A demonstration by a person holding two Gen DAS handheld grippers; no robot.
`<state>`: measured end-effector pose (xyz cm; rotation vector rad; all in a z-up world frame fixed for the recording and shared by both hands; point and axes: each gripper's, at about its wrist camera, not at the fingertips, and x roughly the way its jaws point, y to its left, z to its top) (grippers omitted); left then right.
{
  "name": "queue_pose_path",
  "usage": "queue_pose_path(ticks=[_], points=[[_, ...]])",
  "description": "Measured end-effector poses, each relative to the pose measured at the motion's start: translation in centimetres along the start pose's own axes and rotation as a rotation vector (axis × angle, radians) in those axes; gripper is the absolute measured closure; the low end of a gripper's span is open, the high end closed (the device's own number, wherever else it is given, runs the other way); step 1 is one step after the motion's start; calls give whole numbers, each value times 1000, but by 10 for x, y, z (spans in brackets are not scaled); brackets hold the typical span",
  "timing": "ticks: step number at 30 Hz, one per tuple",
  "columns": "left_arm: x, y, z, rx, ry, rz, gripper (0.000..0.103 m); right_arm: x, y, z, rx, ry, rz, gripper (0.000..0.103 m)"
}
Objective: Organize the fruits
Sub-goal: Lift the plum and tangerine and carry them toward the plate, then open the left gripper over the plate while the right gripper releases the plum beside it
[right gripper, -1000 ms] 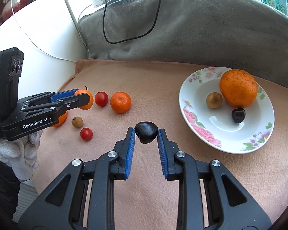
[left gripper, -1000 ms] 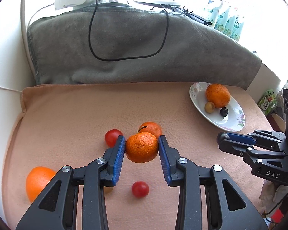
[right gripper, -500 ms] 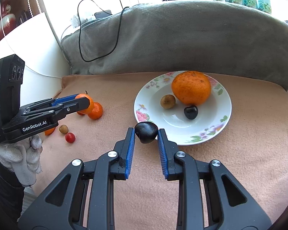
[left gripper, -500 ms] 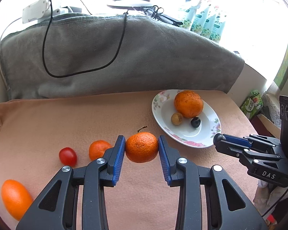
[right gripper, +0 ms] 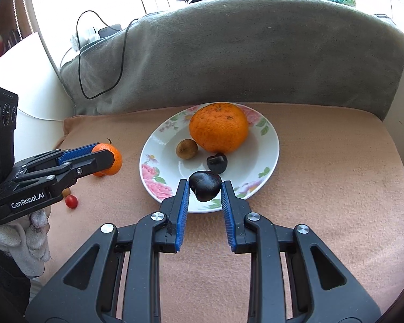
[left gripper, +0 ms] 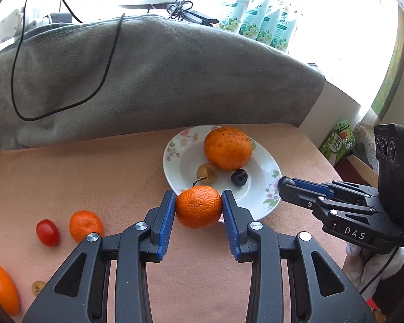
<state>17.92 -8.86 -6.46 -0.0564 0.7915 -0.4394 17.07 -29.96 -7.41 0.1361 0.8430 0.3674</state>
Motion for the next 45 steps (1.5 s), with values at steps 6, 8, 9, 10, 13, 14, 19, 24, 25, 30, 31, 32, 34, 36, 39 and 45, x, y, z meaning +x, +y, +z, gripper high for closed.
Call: queue_pose_path(ticks=[6, 8, 9, 10, 13, 14, 19, 24, 25, 30, 31, 32, 34, 36, 39, 45], points=[[14, -12, 4, 22, 17, -14, 69, 9, -19, 8, 37, 3, -10, 78], [17, -14, 5, 21, 22, -21, 69, 12, -22, 10, 43, 4, -13, 78], [18, -16, 5, 20, 24, -24, 69, 13, -23, 10, 44, 6, -14, 78], [20, -17, 6, 21, 26, -25, 69, 15, -24, 11, 44, 9, -14, 78], [23, -18, 6, 21, 28, -28, 69, 19, -26, 12, 41, 17, -17, 78], [23, -18, 7, 20, 29, -30, 69, 20, -26, 12, 42, 19, -18, 78], [24, -18, 7, 24, 27, -26, 69, 23, -27, 13, 49, 24, -13, 78], [26, -19, 7, 32, 23, -28, 69, 25, -30, 13, 64, 29, -4, 78], [25, -19, 6, 33, 23, -26, 69, 25, -30, 14, 67, 30, -2, 78], [27, -21, 7, 41, 23, -19, 69, 25, -29, 14, 57, 23, -12, 77], [27, -21, 7, 41, 23, -17, 69, 25, -28, 14, 56, 23, -10, 77], [26, -22, 7, 43, 24, -16, 68, 25, -28, 14, 56, 22, -10, 77], [26, -23, 7, 46, 25, -13, 67, 25, -28, 15, 54, 24, -14, 77], [25, -24, 8, 46, 16, -10, 55, 25, -27, 16, 52, 23, -14, 77], [22, -24, 10, 51, 6, -4, 52, 25, -27, 17, 52, 16, -19, 61], [14, -21, 10, 57, -6, 18, 39, 19, -29, 19, 66, -7, -34, 38]])
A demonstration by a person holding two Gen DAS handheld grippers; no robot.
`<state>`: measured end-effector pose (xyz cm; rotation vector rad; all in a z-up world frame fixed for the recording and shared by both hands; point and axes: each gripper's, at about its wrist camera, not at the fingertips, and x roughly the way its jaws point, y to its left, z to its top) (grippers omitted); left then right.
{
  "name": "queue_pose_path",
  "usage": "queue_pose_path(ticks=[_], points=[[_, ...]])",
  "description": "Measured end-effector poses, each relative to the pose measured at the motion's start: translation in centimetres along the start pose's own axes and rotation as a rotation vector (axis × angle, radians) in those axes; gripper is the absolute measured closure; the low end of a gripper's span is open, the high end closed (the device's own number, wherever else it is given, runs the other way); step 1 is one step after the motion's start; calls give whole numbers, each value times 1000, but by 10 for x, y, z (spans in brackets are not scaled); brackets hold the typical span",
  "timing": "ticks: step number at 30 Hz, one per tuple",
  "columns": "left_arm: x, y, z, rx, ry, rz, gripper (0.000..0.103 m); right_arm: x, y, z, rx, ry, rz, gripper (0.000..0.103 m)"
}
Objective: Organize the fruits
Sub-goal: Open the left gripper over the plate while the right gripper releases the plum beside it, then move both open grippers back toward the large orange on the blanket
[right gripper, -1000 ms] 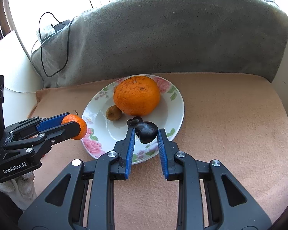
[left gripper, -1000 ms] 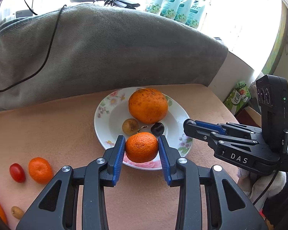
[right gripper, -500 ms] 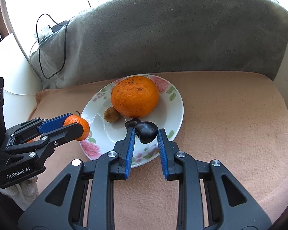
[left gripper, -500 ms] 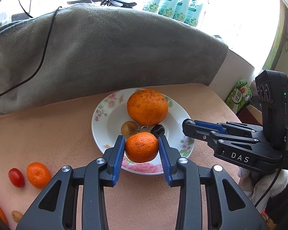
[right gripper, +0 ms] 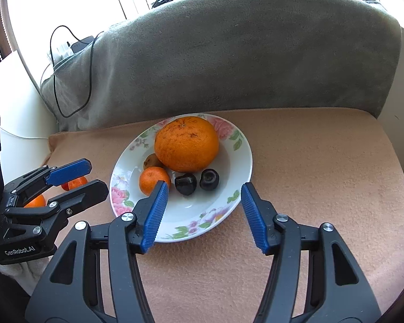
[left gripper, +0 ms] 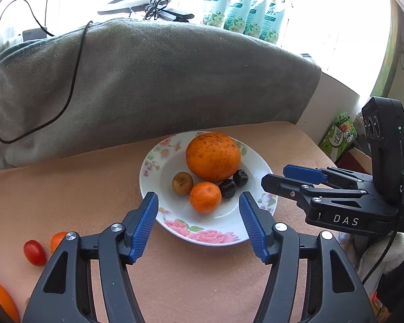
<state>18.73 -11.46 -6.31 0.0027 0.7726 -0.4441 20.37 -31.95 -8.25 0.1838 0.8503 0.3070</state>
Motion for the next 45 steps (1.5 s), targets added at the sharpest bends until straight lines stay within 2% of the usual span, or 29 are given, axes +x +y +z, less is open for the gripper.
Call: queue_pose_path(ticks=[2, 5, 8, 16, 27, 45], points=[[-2, 1, -1, 0, -5, 17, 33, -2, -1, 0, 5, -8, -9, 24], [-5, 1, -2, 2, -7, 37, 32, -5, -3, -1, 15, -16, -9, 22], [-9, 0, -4, 5, -9, 56, 26, -7, -2, -1, 19, -13, -13, 18], [-25, -6, -6, 20, -48, 103, 25, -16, 3, -2, 20, -26, -4, 17], [-41, -4, -7, 6, -76, 104, 25, -31, 9, -5, 27, -37, 9, 17], [-88, 27, -20, -50, -128, 147, 25, -44, 48, -5, 1, -46, 79, 16]])
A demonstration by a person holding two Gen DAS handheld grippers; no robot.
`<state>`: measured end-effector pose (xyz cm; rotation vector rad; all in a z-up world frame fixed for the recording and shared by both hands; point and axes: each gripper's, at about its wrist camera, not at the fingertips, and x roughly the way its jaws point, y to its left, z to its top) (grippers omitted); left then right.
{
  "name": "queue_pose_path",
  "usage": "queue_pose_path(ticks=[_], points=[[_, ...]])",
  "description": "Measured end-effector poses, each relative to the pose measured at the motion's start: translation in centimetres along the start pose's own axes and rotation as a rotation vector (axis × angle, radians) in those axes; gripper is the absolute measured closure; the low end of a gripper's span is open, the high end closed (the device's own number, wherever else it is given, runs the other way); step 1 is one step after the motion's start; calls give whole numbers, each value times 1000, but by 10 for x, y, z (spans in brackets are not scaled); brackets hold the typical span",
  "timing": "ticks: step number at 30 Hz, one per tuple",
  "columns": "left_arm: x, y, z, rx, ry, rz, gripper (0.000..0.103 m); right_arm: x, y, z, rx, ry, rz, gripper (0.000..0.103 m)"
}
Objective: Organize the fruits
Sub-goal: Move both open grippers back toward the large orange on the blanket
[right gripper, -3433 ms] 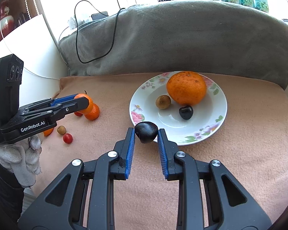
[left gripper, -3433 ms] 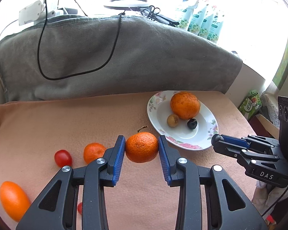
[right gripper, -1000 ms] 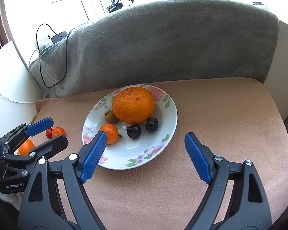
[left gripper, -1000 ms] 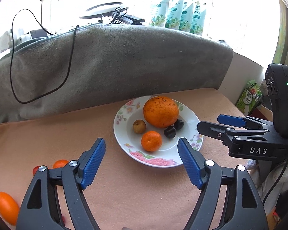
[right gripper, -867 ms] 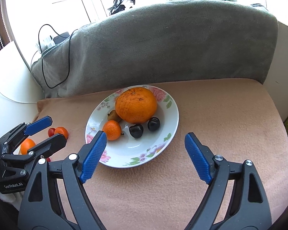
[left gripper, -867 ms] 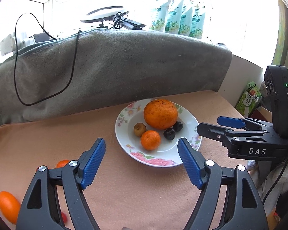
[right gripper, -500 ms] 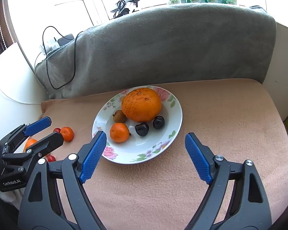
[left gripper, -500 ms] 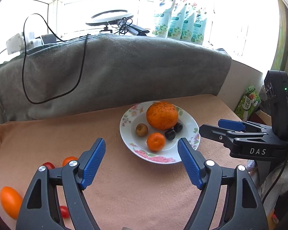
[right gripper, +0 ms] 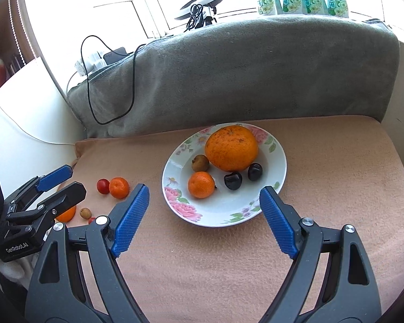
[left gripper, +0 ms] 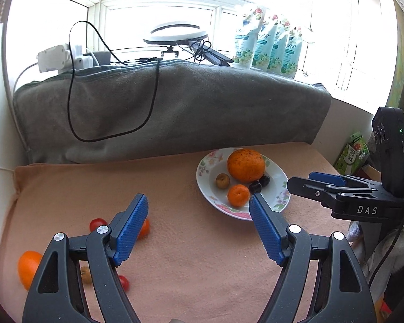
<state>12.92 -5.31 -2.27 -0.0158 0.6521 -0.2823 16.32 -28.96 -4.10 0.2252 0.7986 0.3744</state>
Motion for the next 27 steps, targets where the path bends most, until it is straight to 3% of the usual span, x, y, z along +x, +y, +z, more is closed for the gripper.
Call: queue_pose_path(ticks=[11, 15, 27], points=[[-22, 31, -12, -48, -19, 46, 25, 8, 33, -2, -37, 28, 63, 16], [-32, 45, -18, -71, -25, 75, 25, 11, 46, -2, -45, 30, 95, 5], [-68, 108, -44, -176, -36, 161, 25, 31, 96, -4, -99, 77, 172, 4]])
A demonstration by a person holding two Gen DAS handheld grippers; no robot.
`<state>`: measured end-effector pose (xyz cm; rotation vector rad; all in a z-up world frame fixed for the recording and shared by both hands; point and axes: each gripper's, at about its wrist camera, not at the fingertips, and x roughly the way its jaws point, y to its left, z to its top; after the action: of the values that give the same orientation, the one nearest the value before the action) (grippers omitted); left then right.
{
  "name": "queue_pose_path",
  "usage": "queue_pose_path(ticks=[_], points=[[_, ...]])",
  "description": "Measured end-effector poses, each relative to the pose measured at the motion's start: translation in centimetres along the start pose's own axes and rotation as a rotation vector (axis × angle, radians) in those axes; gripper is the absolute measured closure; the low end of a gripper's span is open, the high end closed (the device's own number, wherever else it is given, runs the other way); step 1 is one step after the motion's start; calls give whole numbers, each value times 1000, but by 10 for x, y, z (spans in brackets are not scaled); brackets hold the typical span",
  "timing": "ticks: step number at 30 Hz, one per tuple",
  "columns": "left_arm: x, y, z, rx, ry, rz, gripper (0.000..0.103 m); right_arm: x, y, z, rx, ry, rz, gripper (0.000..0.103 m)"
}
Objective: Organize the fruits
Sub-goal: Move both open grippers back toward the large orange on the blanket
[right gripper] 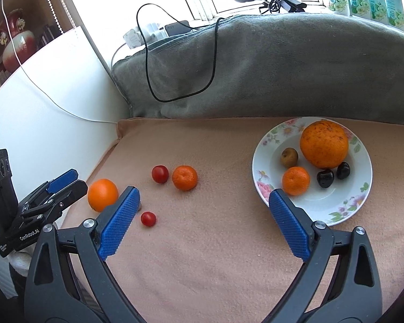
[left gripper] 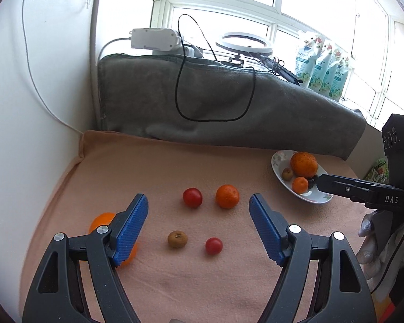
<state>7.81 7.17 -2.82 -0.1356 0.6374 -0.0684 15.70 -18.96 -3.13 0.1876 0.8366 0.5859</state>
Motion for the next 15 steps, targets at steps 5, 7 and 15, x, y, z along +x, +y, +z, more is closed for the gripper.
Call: queue_pose_path(ticks=[5, 7, 15], points=[[-9, 40, -13, -71, 5, 36, 25, 14, 23, 1, -33, 23, 37, 4], [-11, 54, -20, -96, 10, 47, 25, 19, 30, 2, -38, 33, 59, 4], [-5, 91, -47, -184, 45, 64, 25, 49, 66, 6, -67, 89, 146, 4]])
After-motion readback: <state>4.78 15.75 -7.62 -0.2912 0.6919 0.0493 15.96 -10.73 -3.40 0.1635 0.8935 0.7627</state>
